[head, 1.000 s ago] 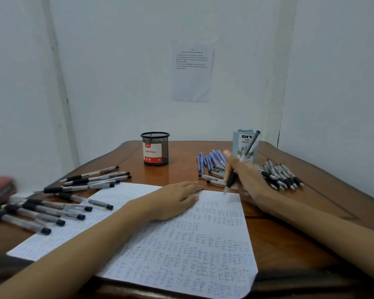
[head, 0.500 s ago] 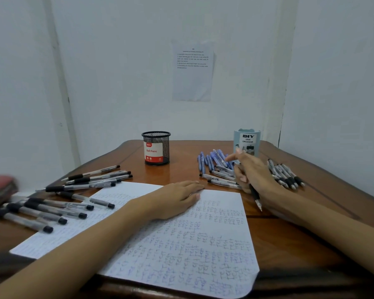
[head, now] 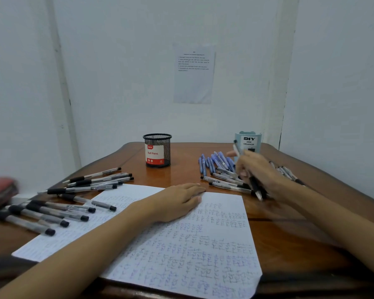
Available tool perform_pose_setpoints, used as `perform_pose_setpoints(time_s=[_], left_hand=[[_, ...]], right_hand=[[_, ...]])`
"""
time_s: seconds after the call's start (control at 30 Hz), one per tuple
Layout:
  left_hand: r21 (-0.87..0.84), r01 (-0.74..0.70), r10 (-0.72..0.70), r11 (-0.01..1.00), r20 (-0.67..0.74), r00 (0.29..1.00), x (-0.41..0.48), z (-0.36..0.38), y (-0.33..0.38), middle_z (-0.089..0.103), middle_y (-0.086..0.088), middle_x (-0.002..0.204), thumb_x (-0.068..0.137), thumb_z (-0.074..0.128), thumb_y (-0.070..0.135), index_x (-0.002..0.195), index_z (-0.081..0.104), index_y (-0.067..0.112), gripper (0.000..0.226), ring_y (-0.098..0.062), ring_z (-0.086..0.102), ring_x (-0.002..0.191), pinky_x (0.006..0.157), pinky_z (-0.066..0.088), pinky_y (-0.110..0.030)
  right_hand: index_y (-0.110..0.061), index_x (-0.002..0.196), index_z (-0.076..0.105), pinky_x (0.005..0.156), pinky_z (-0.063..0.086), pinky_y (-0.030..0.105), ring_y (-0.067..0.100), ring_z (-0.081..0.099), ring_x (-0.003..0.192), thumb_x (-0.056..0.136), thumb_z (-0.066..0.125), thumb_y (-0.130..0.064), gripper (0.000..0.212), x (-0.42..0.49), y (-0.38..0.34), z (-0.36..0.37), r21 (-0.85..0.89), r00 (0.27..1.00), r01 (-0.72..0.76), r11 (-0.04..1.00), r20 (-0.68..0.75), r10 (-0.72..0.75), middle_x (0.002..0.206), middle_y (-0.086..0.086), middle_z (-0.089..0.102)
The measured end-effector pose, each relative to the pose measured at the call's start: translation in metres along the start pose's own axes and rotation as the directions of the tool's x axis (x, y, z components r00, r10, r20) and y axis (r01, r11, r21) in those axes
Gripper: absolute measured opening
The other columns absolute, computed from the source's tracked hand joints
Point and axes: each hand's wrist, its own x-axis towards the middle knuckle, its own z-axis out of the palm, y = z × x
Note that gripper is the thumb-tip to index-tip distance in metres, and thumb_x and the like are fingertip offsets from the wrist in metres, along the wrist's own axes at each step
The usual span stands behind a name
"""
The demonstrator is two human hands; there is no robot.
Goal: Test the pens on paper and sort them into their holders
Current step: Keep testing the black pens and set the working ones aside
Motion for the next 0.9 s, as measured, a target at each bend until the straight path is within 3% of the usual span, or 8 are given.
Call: perform_pose_setpoints(time_s=[0.13,0.2,0.27,0.4,0.53,0.7,0.83,0.9], left_hand=[[0.001,0.000,0.000,1.000,0.003,1.000,0.001,0.001,-0.001,0.019,0.008,0.155,0.102,0.022,0.035,0.148,0.021,0.026,0.047,-0.008,0.019,0.140,0.109,0.013,-0.020],[-0.002,-0.001,0.001,1.000,0.005,1.000,0.002,0.002,-0.002,0.019,0.008,0.155,0.102,0.022,0.036,0.148,0.021,0.026,0.047,-0.008,0.019,0.140,0.109,0.013,-0.020],[-0.004,0.003,-0.003,1.000,0.004,1.000,0.003,0.002,-0.004,0.019,0.009,0.155,0.102,0.022,0.037,0.148,0.021,0.027,0.047,-0.007,0.019,0.140,0.109,0.013,-0.019],[-0.003,-0.001,0.001,1.000,0.007,1.000,0.004,0.003,-0.003,0.018,0.009,0.155,0.102,0.022,0.037,0.148,0.020,0.027,0.047,-0.007,0.019,0.140,0.109,0.013,-0.019],[-0.012,-0.008,0.008,1.000,-0.002,1.000,0.002,0.003,-0.003,0.019,0.008,0.155,0.102,0.023,0.037,0.148,0.021,0.027,0.047,-0.007,0.019,0.140,0.109,0.013,-0.020],[-0.012,-0.020,0.020,1.000,-0.034,0.999,0.002,0.002,-0.003,0.027,0.006,0.152,0.102,0.026,0.035,0.146,0.027,0.024,0.046,-0.009,0.028,0.136,0.106,0.019,-0.021],[-0.019,-0.028,0.026,0.999,-0.098,0.995,-0.001,0.001,-0.004,0.036,0.004,0.146,0.101,0.033,0.032,0.144,0.032,0.025,0.043,-0.011,0.038,0.128,0.105,0.030,-0.027],[-0.029,-0.033,0.029,0.999,-0.132,0.991,-0.002,-0.002,-0.004,0.038,0.004,0.144,0.100,0.036,0.030,0.142,0.035,0.027,0.042,-0.011,0.038,0.127,0.106,0.032,-0.029]], right_hand=[[-0.008,0.104,0.053,0.054,0.031,0.025,0.012,0.038,0.060,0.096,0.041,-0.012,0.015,0.007,0.002,-0.040,-0.326,0.989,-0.047,0.944,-0.146,-0.002,0.081,0.008,0.048],[0.000,0.089,0.053,0.052,0.029,0.027,0.020,0.043,0.061,0.094,0.043,-0.008,0.014,0.008,0.010,-0.058,-0.478,0.981,-0.110,0.871,-0.195,0.017,0.083,0.018,0.053],[0.014,0.103,0.055,0.052,0.034,0.030,0.037,0.055,0.076,0.092,0.047,-0.006,0.023,0.010,0.019,-0.070,-0.574,0.972,-0.172,0.801,-0.231,0.043,0.102,0.033,0.059],[0.012,0.117,0.057,0.088,0.047,0.044,0.043,0.055,0.109,0.093,0.053,-0.013,0.035,0.012,0.028,-0.070,-0.648,0.976,-0.173,0.742,-0.216,0.039,0.121,0.029,0.058],[-0.001,0.118,0.062,0.081,0.044,0.026,0.026,0.058,0.108,0.093,0.055,-0.015,0.030,0.011,0.028,-0.067,-0.681,0.980,-0.120,0.722,-0.198,-0.023,0.124,0.014,0.061],[-0.012,0.106,0.071,0.078,0.051,0.034,0.022,0.062,0.095,0.092,0.056,-0.021,0.022,0.010,0.031,-0.075,-0.763,0.974,-0.120,0.635,-0.214,-0.072,0.117,0.006,0.066],[-0.014,0.106,0.071,0.060,0.049,0.027,0.014,0.059,0.076,0.092,0.055,-0.019,0.022,0.007,0.029,-0.076,-0.798,0.979,-0.111,0.592,-0.190,-0.072,0.116,0.004,0.067],[-0.017,0.106,0.071,0.063,0.049,0.027,0.017,0.059,0.079,0.092,0.055,-0.019,0.021,0.005,0.025,-0.072,-0.798,0.976,-0.089,0.595,-0.189,-0.107,0.116,0.006,0.067]])
